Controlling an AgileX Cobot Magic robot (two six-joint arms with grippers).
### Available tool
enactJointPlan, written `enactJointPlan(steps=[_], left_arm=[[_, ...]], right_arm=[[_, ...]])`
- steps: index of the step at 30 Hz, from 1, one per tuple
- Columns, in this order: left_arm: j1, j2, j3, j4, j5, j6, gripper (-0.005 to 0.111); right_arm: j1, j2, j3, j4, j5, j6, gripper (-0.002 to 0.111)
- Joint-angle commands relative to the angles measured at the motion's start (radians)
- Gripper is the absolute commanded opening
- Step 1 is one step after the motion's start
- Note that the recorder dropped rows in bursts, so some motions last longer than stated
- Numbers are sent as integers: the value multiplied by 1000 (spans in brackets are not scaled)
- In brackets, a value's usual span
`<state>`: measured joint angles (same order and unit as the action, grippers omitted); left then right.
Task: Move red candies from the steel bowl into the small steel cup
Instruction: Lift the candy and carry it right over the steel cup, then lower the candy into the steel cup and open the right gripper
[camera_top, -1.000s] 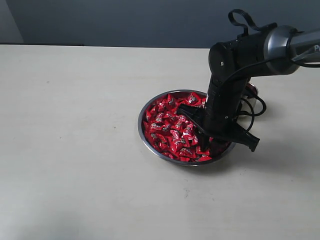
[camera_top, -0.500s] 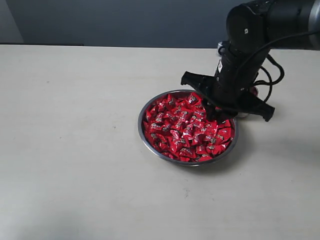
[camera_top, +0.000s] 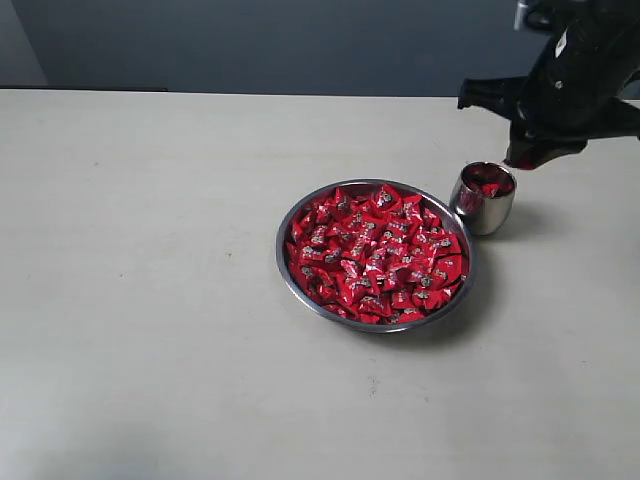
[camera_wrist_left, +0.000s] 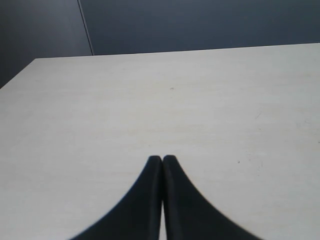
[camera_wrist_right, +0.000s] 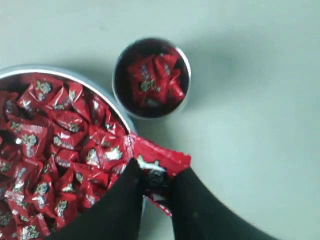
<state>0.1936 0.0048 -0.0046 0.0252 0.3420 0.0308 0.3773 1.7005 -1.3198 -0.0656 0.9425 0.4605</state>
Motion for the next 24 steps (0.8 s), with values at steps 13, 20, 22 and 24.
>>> enactJointPlan(steps=[13,20,22,24], left_arm=[[-7,-5,5,2,-8,-1,0],[-7,-5,5,2,-8,-1,0],[-7,-5,5,2,-8,-1,0],[-7,-5,5,2,-8,-1,0]], right_arm=[[-121,220,-200,258,49,-365,0],[-121,256,-211,212,41,-377,0],[-121,266,-211,198,42,-377,0],[-121,283,-211,190,45,-377,0]])
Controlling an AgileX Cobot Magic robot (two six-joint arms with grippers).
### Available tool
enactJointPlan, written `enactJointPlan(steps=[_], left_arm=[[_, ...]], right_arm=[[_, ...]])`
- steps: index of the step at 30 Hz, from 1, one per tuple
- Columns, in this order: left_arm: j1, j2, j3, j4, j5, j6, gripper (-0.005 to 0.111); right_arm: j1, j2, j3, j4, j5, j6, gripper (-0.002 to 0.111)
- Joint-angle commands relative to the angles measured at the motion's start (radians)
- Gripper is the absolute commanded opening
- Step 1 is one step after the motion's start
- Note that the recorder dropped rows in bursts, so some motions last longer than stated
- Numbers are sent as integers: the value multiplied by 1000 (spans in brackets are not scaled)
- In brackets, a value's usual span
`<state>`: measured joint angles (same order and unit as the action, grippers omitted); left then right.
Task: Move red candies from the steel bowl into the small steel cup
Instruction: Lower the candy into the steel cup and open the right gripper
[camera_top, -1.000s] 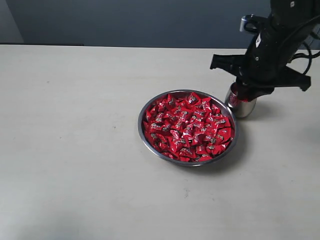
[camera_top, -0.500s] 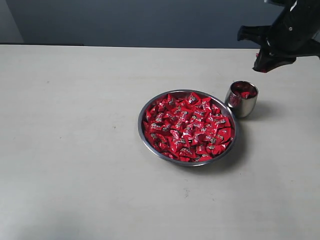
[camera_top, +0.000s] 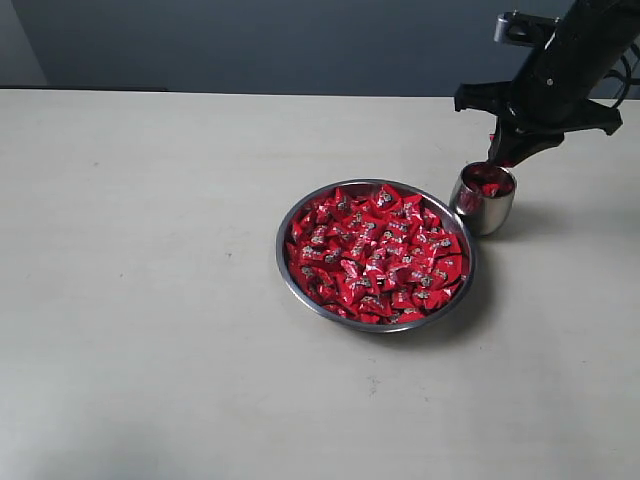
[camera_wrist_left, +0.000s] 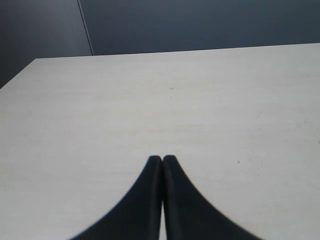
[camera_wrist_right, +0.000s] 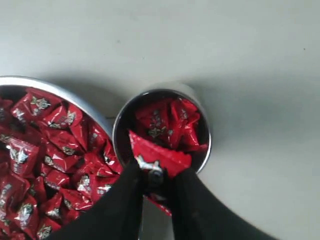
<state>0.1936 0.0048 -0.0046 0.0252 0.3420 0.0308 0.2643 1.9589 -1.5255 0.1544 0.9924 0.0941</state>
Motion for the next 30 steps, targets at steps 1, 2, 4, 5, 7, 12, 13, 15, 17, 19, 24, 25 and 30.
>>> enactJointPlan(steps=[1,2,4,5,7,12,13,15,17,19,24,25,30], left_arm=[[-7,-5,5,2,-8,-1,0],[-7,-5,5,2,-8,-1,0],[-7,-5,5,2,-8,-1,0],[-7,-5,5,2,-8,-1,0],[-7,-5,5,2,-8,-1,0],[-7,-5,5,2,-8,-1,0],[-7,-5,5,2,-8,-1,0],[-7,-5,5,2,-8,-1,0],[-7,-5,5,2,-8,-1,0],[-7,-5,5,2,-8,-1,0],[-7,-5,5,2,-8,-1,0],[-7,-5,5,2,-8,-1,0],[-7,-5,5,2,-8,-1,0]], right_arm=[[-8,30,-5,-30,-5,-13,0],[-8,36,-5,-30,-8,-13,0],[-8,44,-5,-30,-20,-13,0],[-8,46,-5,-30,-31,-13,0],[-8,46,-5,-30,-46,-16,0],[-8,46,-5,-30,-60,-16,0],[-8,46,-5,-30,-60,-16,0],[-8,46,-5,-30,-65,-16,0],[-8,46,-5,-30,-67,-16,0],[-8,46,-5,-30,-71,-16,2],[-8,46,-5,-24,-75,-16,20],[-8,46,-5,-24,-75,-16,24],[-8,46,-5,-24,-75,-16,29]])
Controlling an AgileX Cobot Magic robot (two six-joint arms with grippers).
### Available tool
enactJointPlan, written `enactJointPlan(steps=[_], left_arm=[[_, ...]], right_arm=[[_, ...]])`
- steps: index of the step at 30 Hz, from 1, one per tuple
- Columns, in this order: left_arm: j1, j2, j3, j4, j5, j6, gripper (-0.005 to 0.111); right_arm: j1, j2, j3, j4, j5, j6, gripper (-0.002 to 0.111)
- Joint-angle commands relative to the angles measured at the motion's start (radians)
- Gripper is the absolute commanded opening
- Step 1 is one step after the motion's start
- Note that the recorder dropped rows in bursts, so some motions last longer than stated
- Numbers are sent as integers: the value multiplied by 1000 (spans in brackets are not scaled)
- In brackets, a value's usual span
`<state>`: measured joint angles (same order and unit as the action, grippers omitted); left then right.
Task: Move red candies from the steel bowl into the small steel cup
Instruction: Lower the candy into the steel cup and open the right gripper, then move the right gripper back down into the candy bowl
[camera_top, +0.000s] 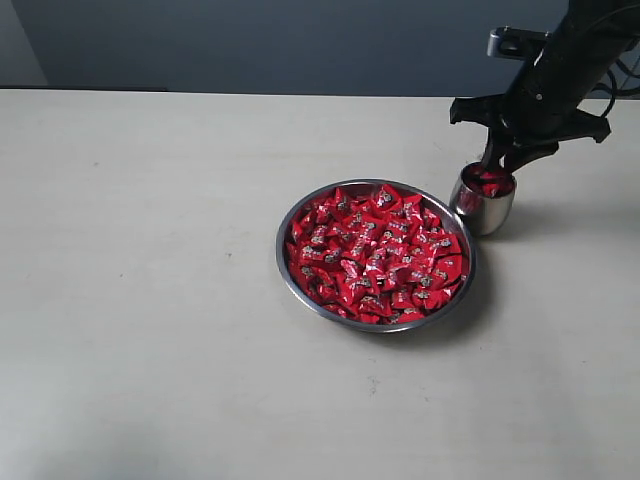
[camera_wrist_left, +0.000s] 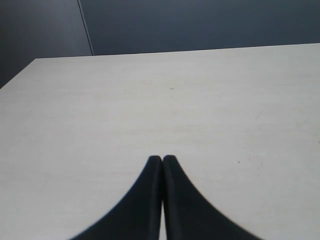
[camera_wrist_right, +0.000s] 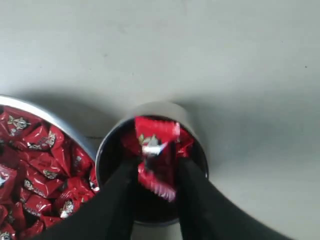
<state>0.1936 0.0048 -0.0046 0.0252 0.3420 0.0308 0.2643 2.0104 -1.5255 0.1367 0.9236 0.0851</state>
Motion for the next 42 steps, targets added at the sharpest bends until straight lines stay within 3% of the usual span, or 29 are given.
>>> enactJointPlan(steps=[1,12,24,33,42], left_arm=[[-7,-5,5,2,-8,-1,0],[-7,-5,5,2,-8,-1,0],[-7,-5,5,2,-8,-1,0],[-7,-5,5,2,-8,-1,0],[-7,-5,5,2,-8,-1,0]], right_arm=[[-8,-5,-5,-6,-6,-7,29],[-3,-11,-5,74,68,-15,29],[83,-70,-5,374,109,-295,29],[204,-57,-5,359,81,-330,29],[206,-18,-5,357,48,-330,29]])
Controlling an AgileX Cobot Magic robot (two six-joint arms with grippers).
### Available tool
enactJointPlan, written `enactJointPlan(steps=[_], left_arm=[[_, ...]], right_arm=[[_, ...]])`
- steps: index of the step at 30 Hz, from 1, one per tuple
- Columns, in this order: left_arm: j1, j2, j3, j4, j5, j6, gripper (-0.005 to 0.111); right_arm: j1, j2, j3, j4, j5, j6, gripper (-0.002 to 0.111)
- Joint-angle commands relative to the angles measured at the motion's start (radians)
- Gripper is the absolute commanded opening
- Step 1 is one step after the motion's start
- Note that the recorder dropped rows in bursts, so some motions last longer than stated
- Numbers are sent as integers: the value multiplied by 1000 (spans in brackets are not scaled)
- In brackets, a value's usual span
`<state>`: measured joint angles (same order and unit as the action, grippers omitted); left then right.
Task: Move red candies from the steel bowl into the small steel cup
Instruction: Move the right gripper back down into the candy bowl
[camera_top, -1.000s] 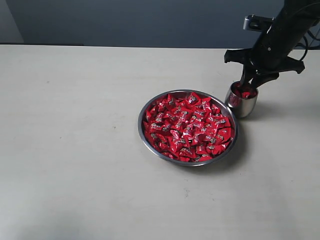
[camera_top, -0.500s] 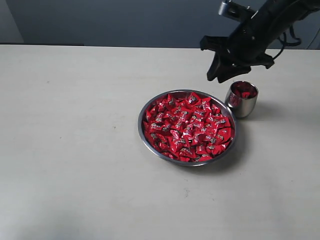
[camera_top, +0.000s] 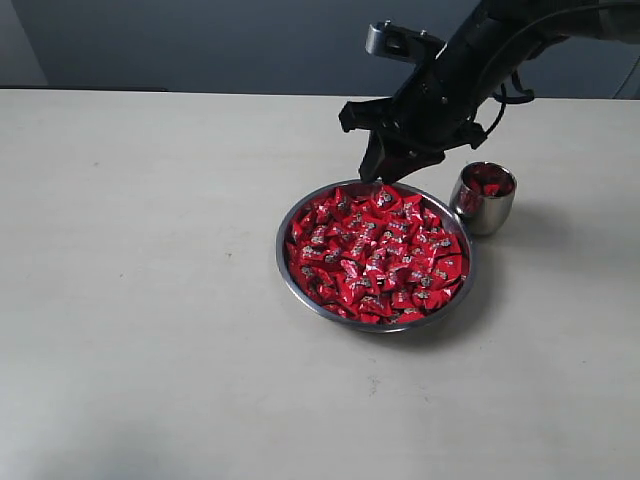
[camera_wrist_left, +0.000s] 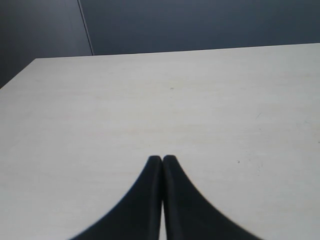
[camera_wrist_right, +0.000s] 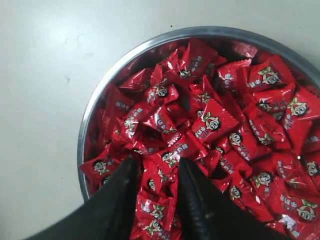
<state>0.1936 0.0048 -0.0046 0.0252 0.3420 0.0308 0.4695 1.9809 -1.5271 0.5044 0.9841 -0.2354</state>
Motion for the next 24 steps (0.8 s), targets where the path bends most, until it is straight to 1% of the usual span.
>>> enactJointPlan(steps=[1,12,24], left_arm=[[-7,-5,5,2,-8,-1,0],[-7,-5,5,2,-8,-1,0],[-7,-5,5,2,-8,-1,0]], right_arm=[[1,18,-4,-13,-15,-9,29],[26,101,-4,-43,15,-28,29],[90,141,-4,-135,-70,-45,29]])
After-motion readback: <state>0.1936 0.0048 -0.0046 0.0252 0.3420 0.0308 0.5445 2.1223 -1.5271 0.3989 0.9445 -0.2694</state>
